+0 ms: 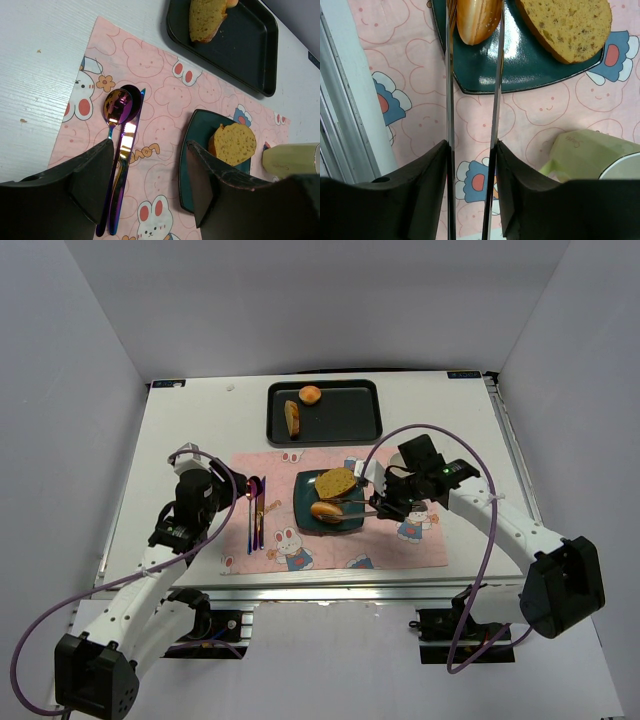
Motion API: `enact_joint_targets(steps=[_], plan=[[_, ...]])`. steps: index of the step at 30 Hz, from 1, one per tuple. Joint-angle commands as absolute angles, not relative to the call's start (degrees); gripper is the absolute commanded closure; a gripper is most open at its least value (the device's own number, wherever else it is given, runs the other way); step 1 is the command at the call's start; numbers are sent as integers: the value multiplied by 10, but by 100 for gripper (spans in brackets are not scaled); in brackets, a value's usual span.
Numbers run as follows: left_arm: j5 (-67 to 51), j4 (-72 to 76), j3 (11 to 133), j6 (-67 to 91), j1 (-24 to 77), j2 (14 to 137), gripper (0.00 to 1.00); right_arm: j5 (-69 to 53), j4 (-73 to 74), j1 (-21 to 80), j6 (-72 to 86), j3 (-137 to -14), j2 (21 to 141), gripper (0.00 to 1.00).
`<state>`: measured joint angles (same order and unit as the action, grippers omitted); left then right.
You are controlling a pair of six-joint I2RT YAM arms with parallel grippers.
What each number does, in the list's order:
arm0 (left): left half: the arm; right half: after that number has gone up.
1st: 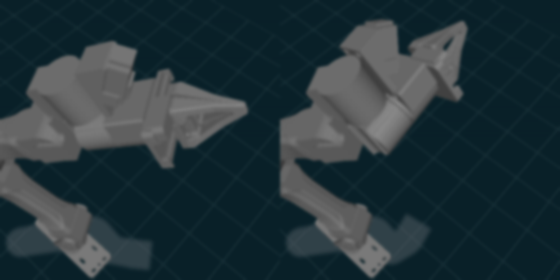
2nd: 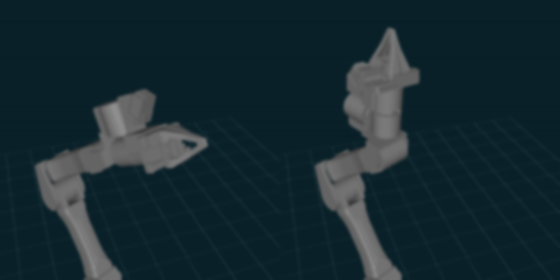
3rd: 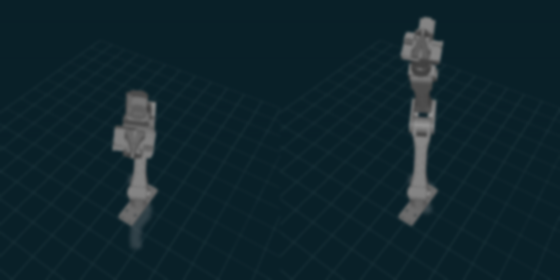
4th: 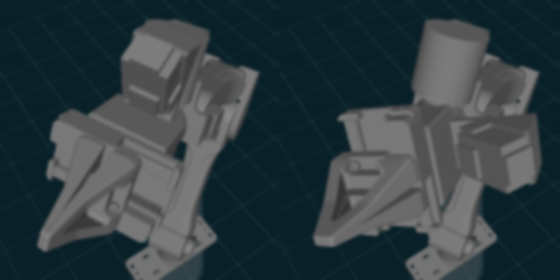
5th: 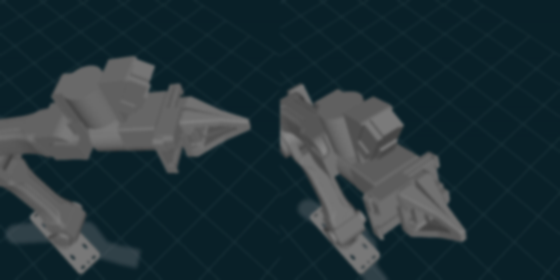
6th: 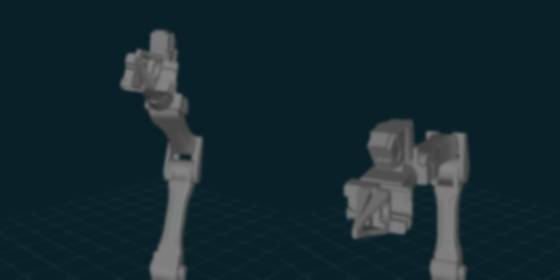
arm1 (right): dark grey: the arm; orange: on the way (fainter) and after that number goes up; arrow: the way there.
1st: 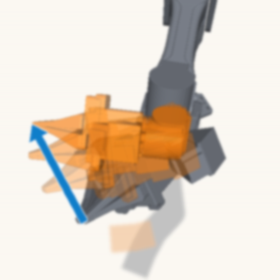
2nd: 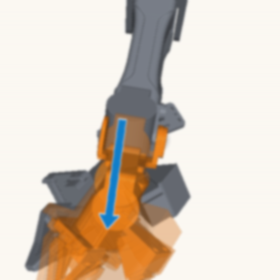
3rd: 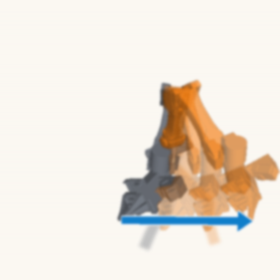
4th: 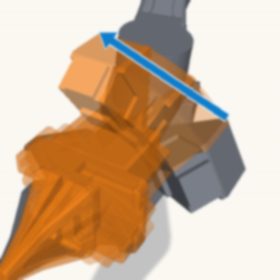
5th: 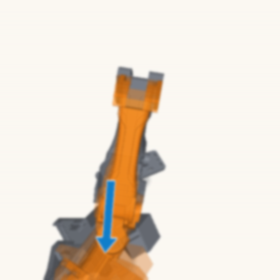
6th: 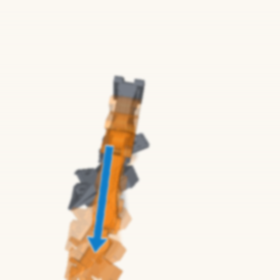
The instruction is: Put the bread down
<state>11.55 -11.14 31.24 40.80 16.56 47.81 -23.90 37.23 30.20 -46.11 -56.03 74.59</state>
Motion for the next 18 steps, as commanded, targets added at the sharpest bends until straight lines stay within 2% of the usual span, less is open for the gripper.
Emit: enact_joint_targets(steps=[1, 4, 14, 18], plan=[[116, -102, 307, 411, 162, 461, 31, -243, 364, 305, -475, -584, 737, 52], [115, -100, 308, 410, 162, 464, 31, -257, 368, 306, -479, -602, 727, 47], [116, -103, 312, 409, 162, 464, 31, -290, 337, 306, -418, -699, 750, 50], [116, -102, 313, 409, 162, 464, 31, -239, 245, 305, -279, -728, 801, 64]])
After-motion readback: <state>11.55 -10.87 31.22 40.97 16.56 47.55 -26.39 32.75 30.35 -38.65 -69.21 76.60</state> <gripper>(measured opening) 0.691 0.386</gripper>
